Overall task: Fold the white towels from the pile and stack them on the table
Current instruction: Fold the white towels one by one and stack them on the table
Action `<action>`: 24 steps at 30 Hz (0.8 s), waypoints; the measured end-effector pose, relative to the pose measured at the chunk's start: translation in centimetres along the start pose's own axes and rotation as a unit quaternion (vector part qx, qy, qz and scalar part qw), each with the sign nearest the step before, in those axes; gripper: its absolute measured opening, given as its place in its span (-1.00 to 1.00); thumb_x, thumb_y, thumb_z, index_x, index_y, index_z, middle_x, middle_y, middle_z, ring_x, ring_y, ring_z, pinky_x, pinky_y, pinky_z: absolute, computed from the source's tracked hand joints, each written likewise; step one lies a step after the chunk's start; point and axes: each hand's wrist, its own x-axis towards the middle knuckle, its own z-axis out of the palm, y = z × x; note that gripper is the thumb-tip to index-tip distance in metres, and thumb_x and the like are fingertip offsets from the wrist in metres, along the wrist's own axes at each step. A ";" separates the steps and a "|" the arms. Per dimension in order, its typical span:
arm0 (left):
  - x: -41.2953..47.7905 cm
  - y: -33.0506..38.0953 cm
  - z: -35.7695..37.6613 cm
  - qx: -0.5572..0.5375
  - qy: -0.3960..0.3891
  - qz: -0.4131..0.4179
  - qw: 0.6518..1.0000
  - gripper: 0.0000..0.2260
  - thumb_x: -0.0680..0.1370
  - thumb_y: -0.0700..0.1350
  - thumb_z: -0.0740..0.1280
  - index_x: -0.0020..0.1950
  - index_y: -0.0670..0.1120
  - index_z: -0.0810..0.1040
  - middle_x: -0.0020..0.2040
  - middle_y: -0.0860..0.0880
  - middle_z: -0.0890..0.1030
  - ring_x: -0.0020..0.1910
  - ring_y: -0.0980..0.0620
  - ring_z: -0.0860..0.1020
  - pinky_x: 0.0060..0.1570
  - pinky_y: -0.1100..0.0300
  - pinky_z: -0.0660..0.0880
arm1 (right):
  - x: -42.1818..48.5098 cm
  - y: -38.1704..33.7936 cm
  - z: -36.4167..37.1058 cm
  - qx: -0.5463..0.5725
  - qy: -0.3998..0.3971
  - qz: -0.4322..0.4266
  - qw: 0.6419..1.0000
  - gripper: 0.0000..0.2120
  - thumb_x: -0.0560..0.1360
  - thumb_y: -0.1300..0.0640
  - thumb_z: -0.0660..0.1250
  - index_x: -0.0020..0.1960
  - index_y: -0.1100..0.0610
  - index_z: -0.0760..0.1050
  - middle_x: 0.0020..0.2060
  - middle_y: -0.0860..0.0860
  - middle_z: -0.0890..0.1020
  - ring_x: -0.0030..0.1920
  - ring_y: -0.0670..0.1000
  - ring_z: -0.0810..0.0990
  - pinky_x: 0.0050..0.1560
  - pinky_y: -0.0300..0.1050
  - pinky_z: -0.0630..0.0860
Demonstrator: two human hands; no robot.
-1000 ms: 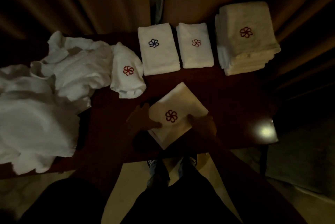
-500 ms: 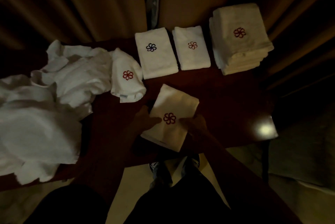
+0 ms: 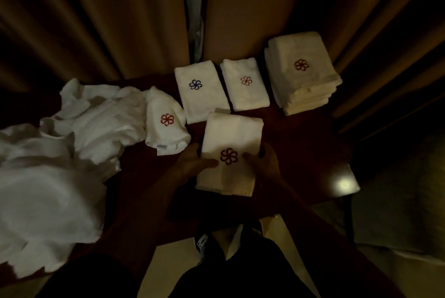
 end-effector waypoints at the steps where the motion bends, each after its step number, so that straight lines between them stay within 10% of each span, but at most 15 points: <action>1: 0.1 0.8 0.0 -0.013 0.012 0.006 1.000 -0.45 0.35 -0.15 0.62 0.27 -0.10 0.51 0.11 -0.01 0.65 0.02 0.08 0.62 -0.05 0.15 0.62 | 0.4 -0.6 -0.3 -0.001 0.002 -0.013 1.000 -0.53 0.48 0.14 0.50 0.32 0.17 0.42 0.12 0.05 0.56 0.10 0.08 0.57 -0.11 -0.07 0.55; 15: 5.1 11.3 1.8 -0.061 0.135 0.032 0.988 -0.54 0.35 -0.11 0.62 0.15 -0.13 0.51 0.03 0.01 0.63 -0.02 0.08 0.60 -0.03 0.10 0.61 | 9.1 -10.5 -3.1 0.045 -0.053 -0.162 0.984 -0.29 0.34 0.51 0.42 0.44 0.17 0.40 0.10 -0.24 0.50 0.25 0.02 0.52 0.15 0.00 0.57; 24: 10.5 15.7 4.3 -0.105 0.172 0.010 0.979 -0.57 0.38 -0.09 0.60 0.15 -0.09 0.51 0.01 0.05 0.62 -0.02 0.12 0.58 -0.16 0.23 0.56 | 16.9 -14.4 -4.2 -0.104 -0.064 -0.211 0.970 -0.13 0.41 0.41 0.31 0.57 -0.20 0.17 0.51 -0.12 0.30 0.35 -0.19 0.39 0.30 -0.16 0.50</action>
